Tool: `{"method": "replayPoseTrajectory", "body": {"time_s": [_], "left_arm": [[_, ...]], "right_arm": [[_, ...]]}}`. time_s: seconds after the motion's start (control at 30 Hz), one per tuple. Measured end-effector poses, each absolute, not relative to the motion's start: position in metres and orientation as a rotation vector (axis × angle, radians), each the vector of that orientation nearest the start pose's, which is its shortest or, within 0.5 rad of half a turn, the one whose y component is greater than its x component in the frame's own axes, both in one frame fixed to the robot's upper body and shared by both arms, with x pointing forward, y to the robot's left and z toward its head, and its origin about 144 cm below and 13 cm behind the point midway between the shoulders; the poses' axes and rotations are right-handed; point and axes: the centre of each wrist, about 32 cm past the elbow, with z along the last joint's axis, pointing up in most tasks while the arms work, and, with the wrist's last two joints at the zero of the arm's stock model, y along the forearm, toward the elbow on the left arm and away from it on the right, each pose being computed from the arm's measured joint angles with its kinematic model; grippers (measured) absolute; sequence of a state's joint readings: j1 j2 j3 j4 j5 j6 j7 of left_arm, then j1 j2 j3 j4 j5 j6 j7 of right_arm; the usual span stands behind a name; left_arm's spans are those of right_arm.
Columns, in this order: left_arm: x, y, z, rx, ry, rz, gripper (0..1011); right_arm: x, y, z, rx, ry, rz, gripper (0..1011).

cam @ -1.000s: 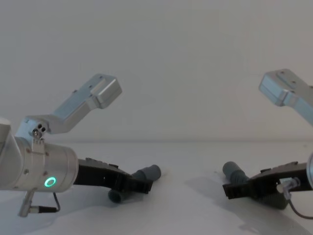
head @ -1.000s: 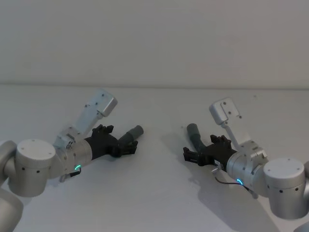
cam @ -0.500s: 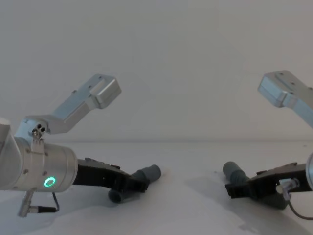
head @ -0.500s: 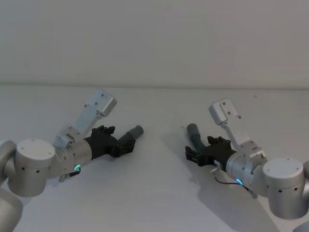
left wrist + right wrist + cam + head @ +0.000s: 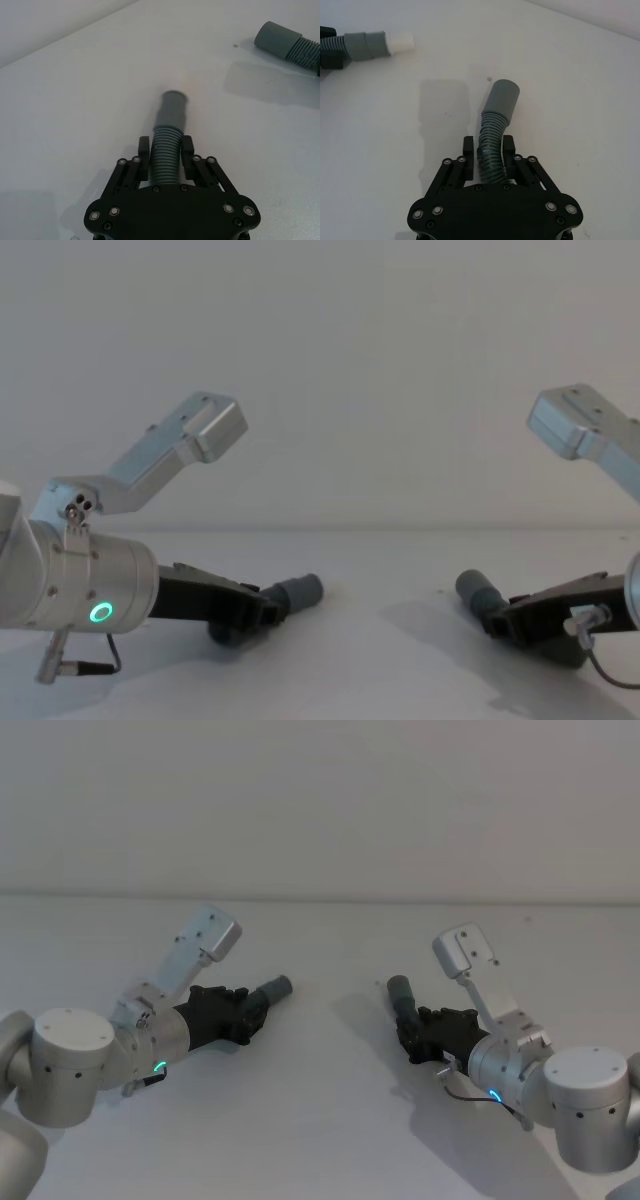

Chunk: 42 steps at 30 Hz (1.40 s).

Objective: Use both hands to pick up one end of the pipe from the table, align the ends, and insert them.

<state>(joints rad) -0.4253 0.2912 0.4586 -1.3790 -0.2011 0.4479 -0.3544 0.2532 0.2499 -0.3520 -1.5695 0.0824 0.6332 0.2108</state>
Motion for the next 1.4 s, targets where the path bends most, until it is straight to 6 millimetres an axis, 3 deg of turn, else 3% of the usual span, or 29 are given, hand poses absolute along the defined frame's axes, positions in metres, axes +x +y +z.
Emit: {"method": "replayPoseTrajectory", "body": {"time_s": [0.03,0.13,0.3,0.87,1.4], "left_arm": [[0.552,0.196,1.205,0.43,0.098,0.893,349],[0.552,0.196,1.205,0.43,0.098,0.893,304],[0.552,0.196,1.205,0.43,0.097,0.893,304],[0.552,0.198,1.206,0.421,0.067,0.887,304],[0.556,0.207,1.221,0.381,-0.148,0.802,304]], "right_arm": [[0.509,-0.193,1.204,-0.533,0.156,-1.083,291],[0.509,-0.193,1.204,-0.533,0.156,-1.083,211],[0.509,-0.193,1.204,-0.533,0.156,-1.083,115],[0.507,-0.194,1.205,-0.515,0.118,-1.084,88],[0.502,-0.209,1.208,-0.421,-0.073,-1.082,86]]}}
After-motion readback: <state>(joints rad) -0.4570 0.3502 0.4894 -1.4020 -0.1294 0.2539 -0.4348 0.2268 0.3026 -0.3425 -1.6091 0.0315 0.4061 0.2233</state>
